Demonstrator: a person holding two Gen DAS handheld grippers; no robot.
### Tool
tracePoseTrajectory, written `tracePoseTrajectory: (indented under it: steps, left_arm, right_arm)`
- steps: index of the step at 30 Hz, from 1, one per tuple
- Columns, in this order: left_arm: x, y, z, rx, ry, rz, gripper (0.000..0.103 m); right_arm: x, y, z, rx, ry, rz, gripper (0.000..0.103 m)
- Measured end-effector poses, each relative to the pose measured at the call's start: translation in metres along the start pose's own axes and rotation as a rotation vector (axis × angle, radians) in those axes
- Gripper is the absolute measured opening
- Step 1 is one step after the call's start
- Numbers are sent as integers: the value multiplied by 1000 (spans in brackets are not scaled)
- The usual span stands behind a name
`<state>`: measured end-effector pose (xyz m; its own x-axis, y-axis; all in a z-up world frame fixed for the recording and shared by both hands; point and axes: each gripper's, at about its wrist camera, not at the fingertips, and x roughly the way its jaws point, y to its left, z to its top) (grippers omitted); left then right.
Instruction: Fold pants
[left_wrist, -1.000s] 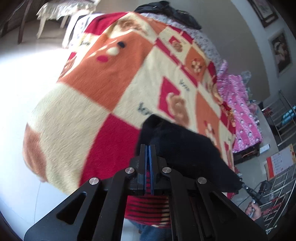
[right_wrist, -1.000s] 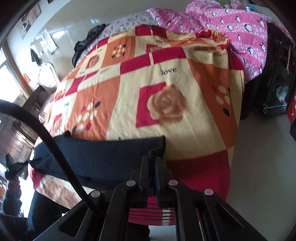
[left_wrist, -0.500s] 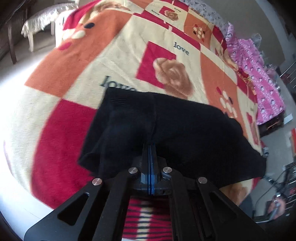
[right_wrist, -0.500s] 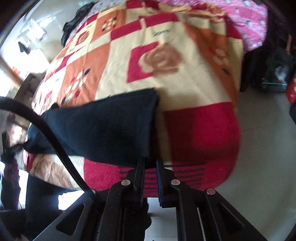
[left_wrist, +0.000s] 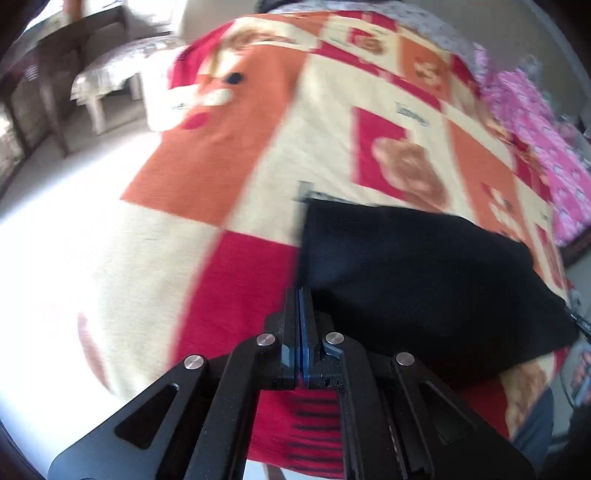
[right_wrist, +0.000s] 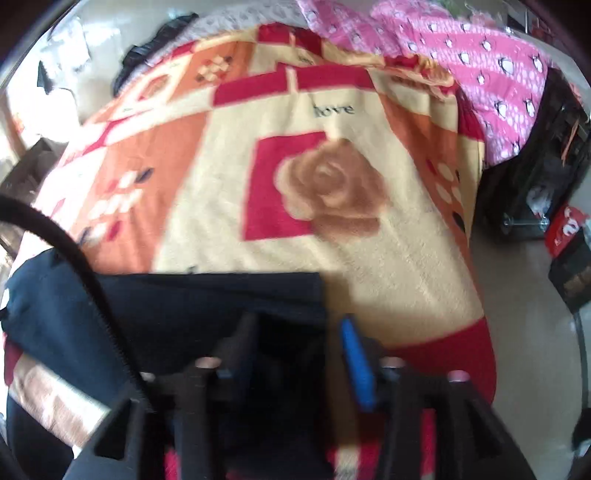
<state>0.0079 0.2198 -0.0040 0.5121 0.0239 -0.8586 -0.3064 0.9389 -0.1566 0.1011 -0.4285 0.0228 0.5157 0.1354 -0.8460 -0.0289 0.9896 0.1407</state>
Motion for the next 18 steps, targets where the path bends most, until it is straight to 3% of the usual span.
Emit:
tracePoseTrajectory:
  steps: [2,5,8,11,14,15,16,18]
  left_arm:
    - [-2,16,4,-89,30,-55,4]
    - [-26,10,2,-84,-13,-79,5]
    - [-55,-25,-2,-11,-89,-159,5]
    - [-67,-59,-3,29,-132,-213,6]
    - [-44,-86,-4,78,-65,-231,6]
    - [-32,-89,-6,97,-25,-205,6]
    - [-14,-88,-11,118,21,-131,6]
    - [-7,-70,-20,117,-8,-187,7]
  right_arm:
    - [-8,-1,5,18,24,5,46]
    - [-48,14,5,-22,-107,-25,46]
    - [-68,45,-5,-77,-126,123,46]
    - [-50,89,-16,-198,-55,208,46]
    - [-6,120,-44,-321,127,142,49]
    - [-15,128,-52,-399,45,104,51]
    - [-14,133,-53,-427,67,70,51]
    - [-18,134,-48,-382,96,35,50]
